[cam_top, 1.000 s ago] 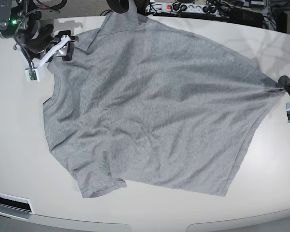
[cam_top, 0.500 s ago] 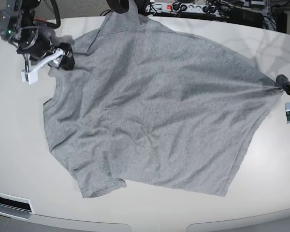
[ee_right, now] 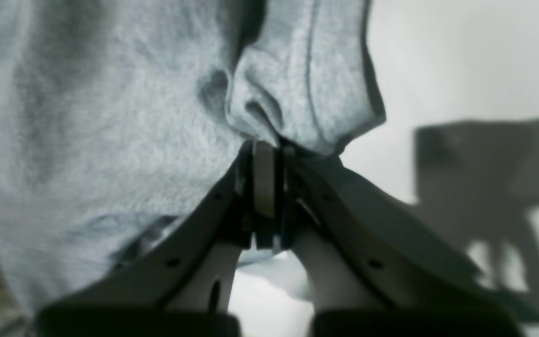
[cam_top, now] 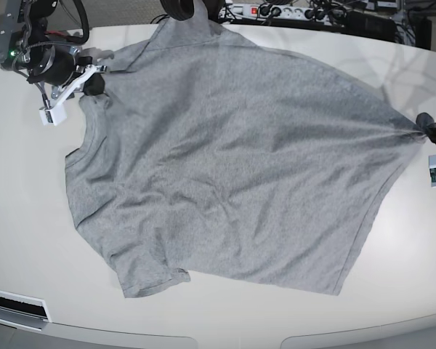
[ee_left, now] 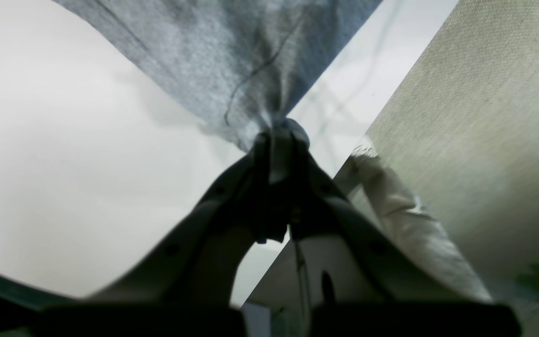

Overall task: Layout the t-shirt on the table in an organized manner, then fold the t-shirt properly
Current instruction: 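Regrasp the shirt corner with the right gripper and pull it taut, then hold the corner with the right gripper and open the left gripper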

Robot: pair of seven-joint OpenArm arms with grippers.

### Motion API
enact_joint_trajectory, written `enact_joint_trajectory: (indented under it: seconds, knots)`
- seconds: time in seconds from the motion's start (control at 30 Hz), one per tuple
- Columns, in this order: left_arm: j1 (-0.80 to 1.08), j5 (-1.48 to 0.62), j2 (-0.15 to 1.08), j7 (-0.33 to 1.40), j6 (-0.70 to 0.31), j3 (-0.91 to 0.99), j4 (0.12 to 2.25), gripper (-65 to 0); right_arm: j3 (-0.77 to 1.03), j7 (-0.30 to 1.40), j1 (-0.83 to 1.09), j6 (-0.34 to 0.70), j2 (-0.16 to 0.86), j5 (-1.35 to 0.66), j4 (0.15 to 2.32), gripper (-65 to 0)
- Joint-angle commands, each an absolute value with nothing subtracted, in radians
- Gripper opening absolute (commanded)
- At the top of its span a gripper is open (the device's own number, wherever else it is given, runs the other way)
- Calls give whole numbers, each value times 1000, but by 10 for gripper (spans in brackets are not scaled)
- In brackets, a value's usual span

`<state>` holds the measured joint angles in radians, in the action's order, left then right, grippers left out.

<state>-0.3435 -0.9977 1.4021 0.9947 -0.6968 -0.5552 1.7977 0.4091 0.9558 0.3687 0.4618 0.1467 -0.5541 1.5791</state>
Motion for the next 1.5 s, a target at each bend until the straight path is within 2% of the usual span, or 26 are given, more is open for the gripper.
enact_joint_trajectory:
  seconds: [0.0,0.27,0.4,0.47,0.5,0.6,0.63,0.67,0.83,1.1,1.23,1.37,1.4,1.47]
  knots:
    - [-357,-1022,1429,998,-698,-540,1802,-650,427,953,369,436,159,-527,1617,-650]
    - [-357,-1052,1429,1004,-698,-540,1802,-650,461,953,369,254,167,-297,1721,-650]
    - [-357,-1137,1429,1096,-698,-540,1802,-650,461,950,369,252,170,-287,1721,-650]
    - [-354,-1192,1430,1159,-698,-540,1802,-650,461,955,369,285,173,-296,1721,-650]
    - [-353,-1208,1429,1179,-698,-540,1802,-650,461,964,368,310,179,-313,1721,-609]
    - [-337,-1214,1429,1182,-698,-540,1802,-650,461,986,369,325,213,-353,1722,-408]
    - [-327,-1214,1429,1178,-698,-540,1802,-650,461,989,369,324,226,-363,1722,-361]
    - [-316,-1214,1428,1174,-698,-540,1802,-650,461,994,372,322,238,-370,1722,-341]
    - [-260,-1212,1396,1172,-698,-540,1802,-650,484,1047,374,345,244,-434,1749,-335]
    - [-225,-1067,1363,1138,-698,-540,1802,-650,556,1112,489,458,244,-788,1750,-335]
    - [-225,-1010,1363,1091,-698,-540,1802,-650,556,1107,561,492,244,-809,1750,-335]
    - [-225,-995,1363,1077,-698,-540,1802,-650,557,1021,607,472,241,-804,1749,-330]
    - [-225,-995,1363,1077,-698,-540,1802,-650,559,1002,610,444,236,-797,1747,-324]
    - [-225,-995,1363,1077,-698,-540,1802,-650,564,980,607,414,210,-761,1747,-273]
